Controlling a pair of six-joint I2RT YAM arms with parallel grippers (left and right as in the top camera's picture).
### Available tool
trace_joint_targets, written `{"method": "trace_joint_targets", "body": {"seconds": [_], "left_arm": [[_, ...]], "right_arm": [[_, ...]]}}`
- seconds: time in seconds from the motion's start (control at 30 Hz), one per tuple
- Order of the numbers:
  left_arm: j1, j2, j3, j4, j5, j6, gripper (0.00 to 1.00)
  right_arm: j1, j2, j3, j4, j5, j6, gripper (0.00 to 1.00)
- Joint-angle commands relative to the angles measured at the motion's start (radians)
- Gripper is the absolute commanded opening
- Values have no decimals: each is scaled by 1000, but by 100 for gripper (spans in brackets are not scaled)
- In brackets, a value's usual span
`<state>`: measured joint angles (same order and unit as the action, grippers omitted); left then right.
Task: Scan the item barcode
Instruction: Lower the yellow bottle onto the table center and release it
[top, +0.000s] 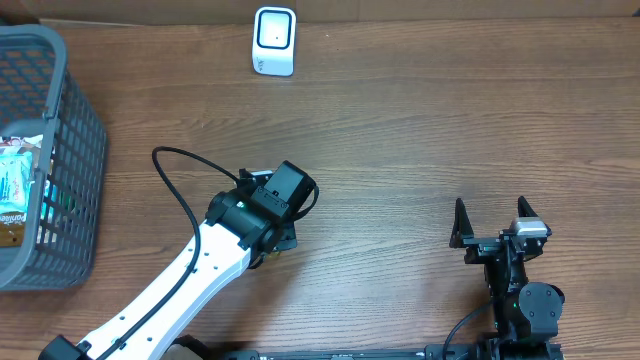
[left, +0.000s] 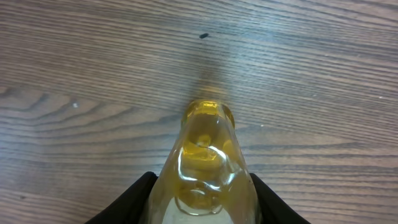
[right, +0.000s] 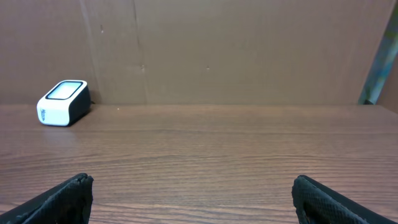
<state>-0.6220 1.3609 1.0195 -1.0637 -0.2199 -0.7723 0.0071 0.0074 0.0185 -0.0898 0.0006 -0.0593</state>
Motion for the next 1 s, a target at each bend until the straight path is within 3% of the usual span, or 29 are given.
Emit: {"method": "trace_joint_targets", "body": {"seconds": [0.0, 0.23, 0.63, 0.67, 0.8, 0.97], "left_arm": [[2, 23, 4, 5, 10, -4, 42], [2, 43, 4, -13, 11, 116, 43], [2, 45, -15, -8, 8, 114, 45], [2, 45, -16, -8, 10, 114, 48], [2, 45, -16, -8, 19, 115, 75], [2, 45, -16, -9, 37, 115, 88]], "right_arm": [[5, -5, -11, 6, 5, -5, 100], [5, -5, -11, 6, 5, -5, 100], [5, -5, -11, 6, 5, -5, 100], [5, -5, -11, 6, 5, -5, 100], [5, -5, -11, 6, 5, -5, 100], [5, -5, -11, 6, 5, -5, 100]]}}
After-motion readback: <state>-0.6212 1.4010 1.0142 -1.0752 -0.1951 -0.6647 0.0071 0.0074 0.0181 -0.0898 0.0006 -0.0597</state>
